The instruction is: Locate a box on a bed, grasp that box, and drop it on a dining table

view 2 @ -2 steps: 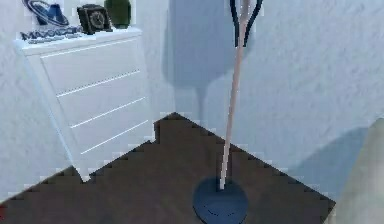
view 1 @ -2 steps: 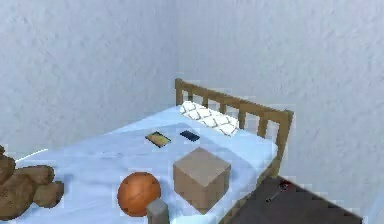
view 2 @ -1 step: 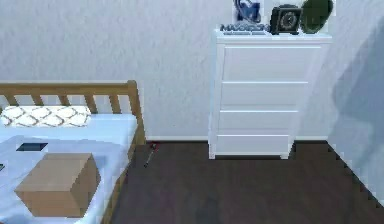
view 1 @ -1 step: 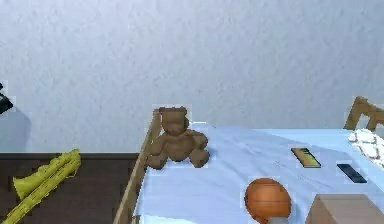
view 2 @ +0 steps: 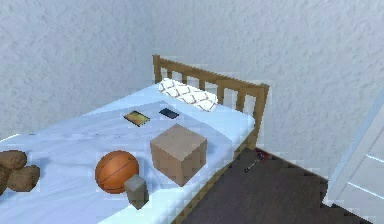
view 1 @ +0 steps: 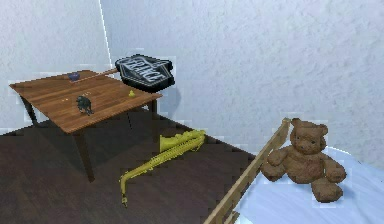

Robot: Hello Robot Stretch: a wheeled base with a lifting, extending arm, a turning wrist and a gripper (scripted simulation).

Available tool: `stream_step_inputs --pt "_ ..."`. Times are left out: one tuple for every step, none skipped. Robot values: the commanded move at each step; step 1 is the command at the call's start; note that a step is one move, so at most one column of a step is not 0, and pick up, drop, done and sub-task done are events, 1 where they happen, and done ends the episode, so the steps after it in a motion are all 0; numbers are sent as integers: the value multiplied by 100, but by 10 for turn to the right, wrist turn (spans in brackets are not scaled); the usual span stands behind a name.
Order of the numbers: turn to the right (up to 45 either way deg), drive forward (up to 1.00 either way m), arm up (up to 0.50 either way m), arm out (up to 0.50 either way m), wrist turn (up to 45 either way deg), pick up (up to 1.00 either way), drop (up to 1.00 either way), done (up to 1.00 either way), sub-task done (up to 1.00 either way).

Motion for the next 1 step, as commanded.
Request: stream_step_inputs --pt "0 0 50 0 0 0 0 0 0"
